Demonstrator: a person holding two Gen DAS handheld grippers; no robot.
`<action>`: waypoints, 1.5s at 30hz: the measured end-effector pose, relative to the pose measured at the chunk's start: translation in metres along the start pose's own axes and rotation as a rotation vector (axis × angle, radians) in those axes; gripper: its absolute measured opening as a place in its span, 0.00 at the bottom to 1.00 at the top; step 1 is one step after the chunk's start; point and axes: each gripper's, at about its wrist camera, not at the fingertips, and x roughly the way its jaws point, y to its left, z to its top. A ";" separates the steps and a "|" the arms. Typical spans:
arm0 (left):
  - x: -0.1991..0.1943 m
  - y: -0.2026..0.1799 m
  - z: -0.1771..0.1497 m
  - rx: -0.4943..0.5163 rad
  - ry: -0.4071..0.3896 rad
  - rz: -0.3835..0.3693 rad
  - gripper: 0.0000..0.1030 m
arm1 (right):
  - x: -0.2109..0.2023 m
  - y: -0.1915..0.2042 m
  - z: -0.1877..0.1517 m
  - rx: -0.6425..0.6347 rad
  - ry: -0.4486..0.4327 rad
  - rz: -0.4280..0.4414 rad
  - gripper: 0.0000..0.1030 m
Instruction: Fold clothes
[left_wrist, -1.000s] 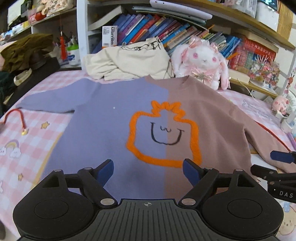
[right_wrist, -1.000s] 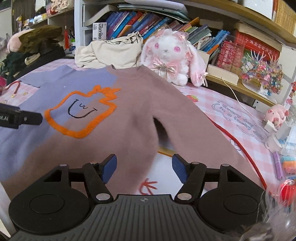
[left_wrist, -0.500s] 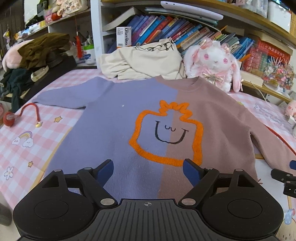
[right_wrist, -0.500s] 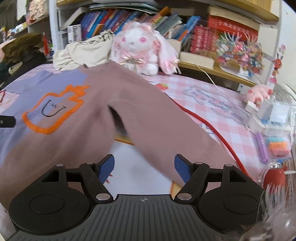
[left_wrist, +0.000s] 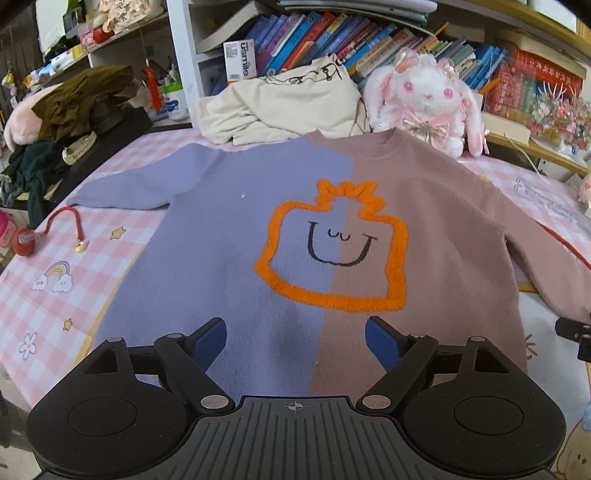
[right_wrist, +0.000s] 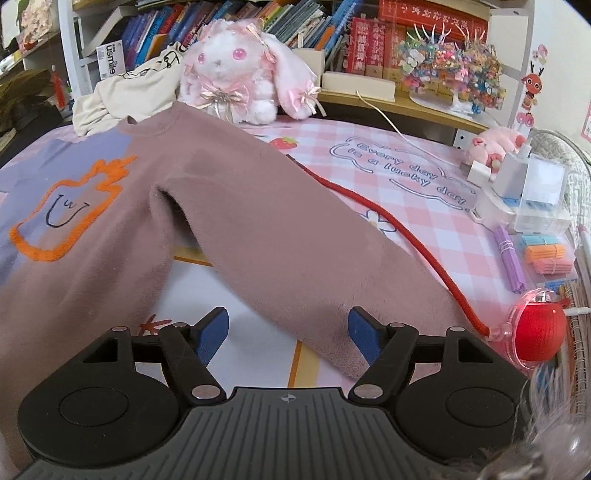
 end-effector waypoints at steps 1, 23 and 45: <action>0.001 0.000 0.000 0.000 0.003 0.004 0.83 | 0.000 0.000 0.000 -0.002 -0.001 -0.003 0.68; 0.004 -0.009 0.001 0.046 0.017 -0.005 0.83 | -0.018 -0.049 -0.018 0.202 -0.005 -0.140 0.65; -0.007 -0.010 -0.004 0.096 0.000 -0.009 0.83 | -0.027 -0.022 0.031 -0.057 -0.253 -0.176 0.05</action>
